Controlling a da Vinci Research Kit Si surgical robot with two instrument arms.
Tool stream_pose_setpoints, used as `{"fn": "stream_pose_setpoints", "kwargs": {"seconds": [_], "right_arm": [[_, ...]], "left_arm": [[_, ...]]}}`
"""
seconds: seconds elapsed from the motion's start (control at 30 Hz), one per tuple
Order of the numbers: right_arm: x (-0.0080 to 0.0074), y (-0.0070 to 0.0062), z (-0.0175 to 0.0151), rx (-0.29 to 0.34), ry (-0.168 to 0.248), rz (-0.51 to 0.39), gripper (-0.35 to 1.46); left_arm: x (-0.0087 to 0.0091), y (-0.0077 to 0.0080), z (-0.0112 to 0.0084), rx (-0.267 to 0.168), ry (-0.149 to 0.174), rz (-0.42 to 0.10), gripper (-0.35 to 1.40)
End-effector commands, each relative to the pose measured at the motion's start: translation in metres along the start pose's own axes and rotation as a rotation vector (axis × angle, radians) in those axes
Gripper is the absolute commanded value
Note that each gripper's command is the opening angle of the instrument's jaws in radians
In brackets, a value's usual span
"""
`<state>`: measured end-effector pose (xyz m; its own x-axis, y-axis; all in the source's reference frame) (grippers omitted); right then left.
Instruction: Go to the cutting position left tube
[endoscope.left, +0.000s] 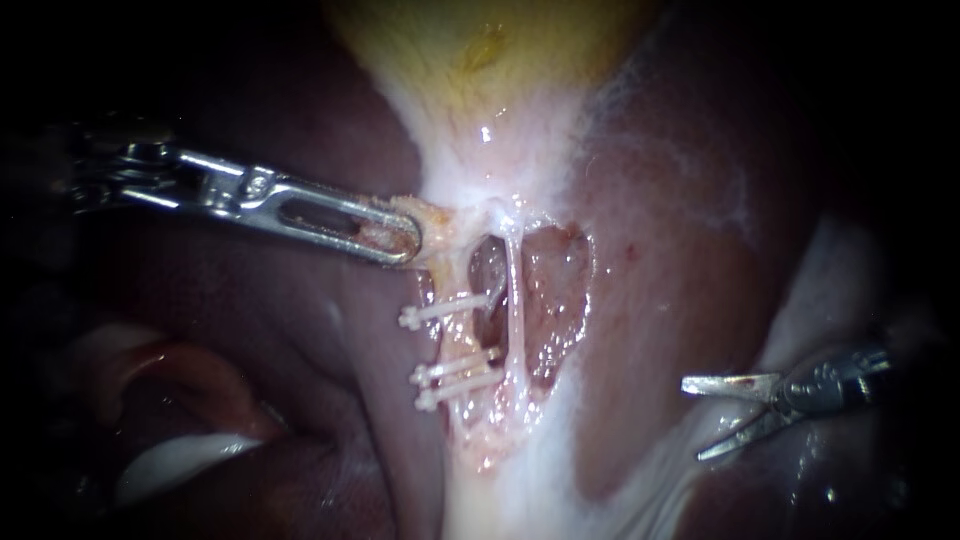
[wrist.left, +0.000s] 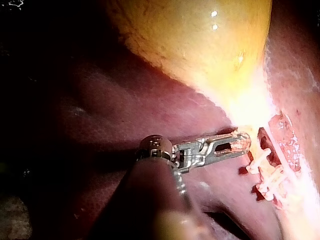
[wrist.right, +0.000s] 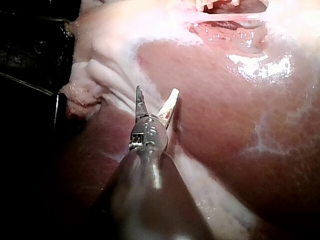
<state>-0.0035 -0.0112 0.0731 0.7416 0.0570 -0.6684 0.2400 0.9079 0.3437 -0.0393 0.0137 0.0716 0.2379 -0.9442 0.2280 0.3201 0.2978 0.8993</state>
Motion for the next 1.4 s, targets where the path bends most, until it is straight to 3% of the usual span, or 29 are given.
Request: {"fn": "stream_pose_setpoints", "kwargs": {"seconds": [0.03,0.17,0.5,0.83,0.93,1.17,1.4], "right_arm": [[0.0,0.0,0.0,0.0,0.0,0.0,1.35],[0.0,0.0,0.0,0.0,0.0,0.0,1.35],[0.0002,0.0001,-0.0001,0.0,0.001,0.007,1.36],[0.0006,0.0002,-0.0003,0.008,0.001,0.021,1.36],[0.0014,0.0004,-0.0005,0.016,0.024,0.056,1.36],[0.0051,0.0018,-0.0002,-0.015,0.141,0.203,1.38],[0.0081,0.003,0.0015,-0.005,0.203,0.287,1.38]], "left_arm": [[0.0,0.0,-0.0001,0.001,0.001,0.0,-0.18],[-0.0004,-0.0002,-0.0011,0.01,0.007,-0.002,-0.18],[-0.003,-0.0011,-0.005,-0.004,-0.029,-0.026,-0.2],[-0.003,-0.0014,-0.0054,-0.007,-0.035,-0.021,-0.2],[-0.0029,-0.0015,-0.0054,-0.007,-0.035,-0.022,-0.2],[-0.0027,-0.0021,-0.0053,-0.01,-0.038,-0.022,-0.2],[-0.0025,-0.0024,-0.0052,-0.014,-0.041,-0.023,-0.18]]}}
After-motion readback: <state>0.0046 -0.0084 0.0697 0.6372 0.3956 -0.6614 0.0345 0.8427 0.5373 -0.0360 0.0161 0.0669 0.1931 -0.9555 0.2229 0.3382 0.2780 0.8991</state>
